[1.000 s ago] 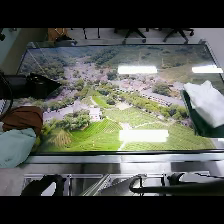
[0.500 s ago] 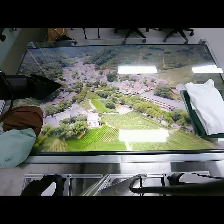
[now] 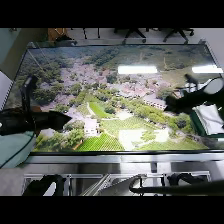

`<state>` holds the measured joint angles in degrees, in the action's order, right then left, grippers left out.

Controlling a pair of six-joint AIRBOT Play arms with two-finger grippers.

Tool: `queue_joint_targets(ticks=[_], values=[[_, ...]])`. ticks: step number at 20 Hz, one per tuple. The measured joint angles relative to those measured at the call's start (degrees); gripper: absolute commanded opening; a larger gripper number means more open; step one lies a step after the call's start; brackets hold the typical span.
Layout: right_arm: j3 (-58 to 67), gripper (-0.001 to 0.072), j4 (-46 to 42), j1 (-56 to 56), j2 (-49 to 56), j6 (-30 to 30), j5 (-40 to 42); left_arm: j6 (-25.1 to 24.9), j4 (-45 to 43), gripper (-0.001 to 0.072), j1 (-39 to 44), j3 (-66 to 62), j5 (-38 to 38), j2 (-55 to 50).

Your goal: Fold the shirts.

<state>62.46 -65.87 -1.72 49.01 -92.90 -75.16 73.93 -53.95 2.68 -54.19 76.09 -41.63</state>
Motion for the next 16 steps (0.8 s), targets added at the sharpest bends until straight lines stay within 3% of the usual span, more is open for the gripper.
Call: queue_joint_targets(ticks=[6, 16], values=[[-12.0, 0.0022, 0.4, 15.3, -5.3, 0.3, 9.0, -0.1, 0.0, 0.0018, 0.0, 11.9, -2.3, 6.7], [-13.9, 0.0022, 1.5, 18.2, -6.1, 0.3, 11.0, -0.2, 0.0, 0.0019, 0.0, 15.4, -4.4, 11.5]])
